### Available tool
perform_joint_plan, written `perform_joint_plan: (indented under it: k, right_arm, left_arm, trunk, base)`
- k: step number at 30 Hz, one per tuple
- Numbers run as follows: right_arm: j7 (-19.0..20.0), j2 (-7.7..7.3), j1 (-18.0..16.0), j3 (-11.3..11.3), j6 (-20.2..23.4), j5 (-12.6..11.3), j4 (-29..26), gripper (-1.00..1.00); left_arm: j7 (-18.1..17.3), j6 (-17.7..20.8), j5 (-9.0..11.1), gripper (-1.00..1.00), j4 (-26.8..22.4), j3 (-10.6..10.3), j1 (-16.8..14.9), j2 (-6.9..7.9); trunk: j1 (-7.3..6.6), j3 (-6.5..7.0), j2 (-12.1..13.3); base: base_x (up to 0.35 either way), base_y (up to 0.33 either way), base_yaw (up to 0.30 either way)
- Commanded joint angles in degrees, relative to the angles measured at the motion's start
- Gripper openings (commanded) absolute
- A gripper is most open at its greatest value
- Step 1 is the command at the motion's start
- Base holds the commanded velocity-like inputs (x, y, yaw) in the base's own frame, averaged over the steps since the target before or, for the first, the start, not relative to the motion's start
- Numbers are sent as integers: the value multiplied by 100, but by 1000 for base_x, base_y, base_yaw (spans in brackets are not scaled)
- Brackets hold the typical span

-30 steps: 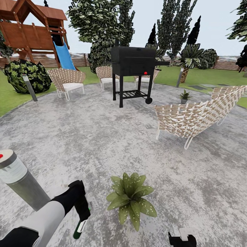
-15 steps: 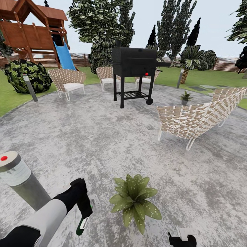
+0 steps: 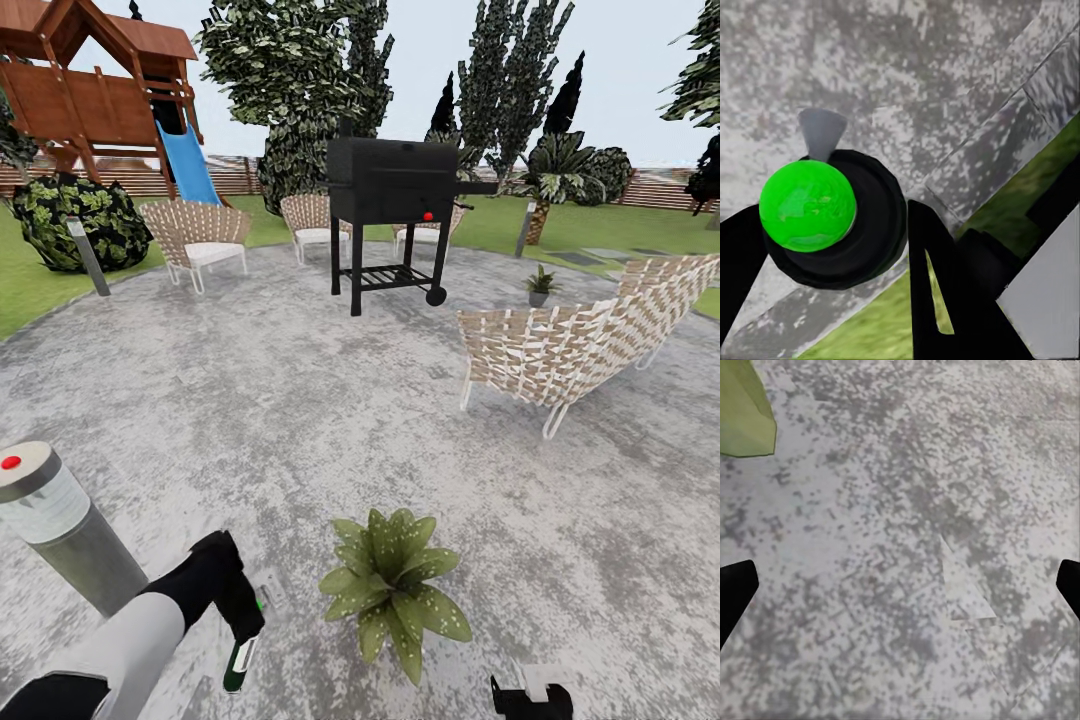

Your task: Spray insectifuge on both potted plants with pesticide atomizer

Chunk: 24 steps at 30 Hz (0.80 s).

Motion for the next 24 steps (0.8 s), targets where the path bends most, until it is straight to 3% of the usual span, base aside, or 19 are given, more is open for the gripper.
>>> perform_joint_plan:
  k: [1, 2, 4, 19, 21, 24]
  right_arm:
    - [-15, 3, -4, -32, -23, 60, 4, 100]
    - [-15, 3, -6, -32, -26, 59, 2, 100]
    - [-15, 3, -9, -32, -26, 59, 6, 100]
    - [29, -25, -4, -28, -5, 88, -195, 100]
    - [61, -63, -7, -18, -1, 311, -602, 100]
    - [461, -70, -12, -15, 0, 1145, -1043, 100]
  left_arm:
    - [81, -20, 3, -100, -7, 30, 19, 5]
    - [203, -90, 5, -100, -24, 462, 36, -1]
    - [237, -116, -3, -100, -94, 859, 34, -28]
    - [239, -146, 6, -100, -106, 904, 33, -20]
    - [232, -508, 6, -100, -95, 900, 36, 12]
    - [210, -1194, 8, -100, -22, 957, 37, 64]
  trunk:
    - [-1, -5, -2]
    - [-1, -5, -2]
    - [-1, -5, -2]
    - [-1, -5, -2]
    - [-1, -5, -2]
    - [-1, -5, -2]
  base:
    - [-41, 0, 0]
    - [-291, 0, 0]
    - [-323, -44, 0]
    - [-298, -6, 0]
    - [-43, 0, 0]
    - [-10, 0, 0]
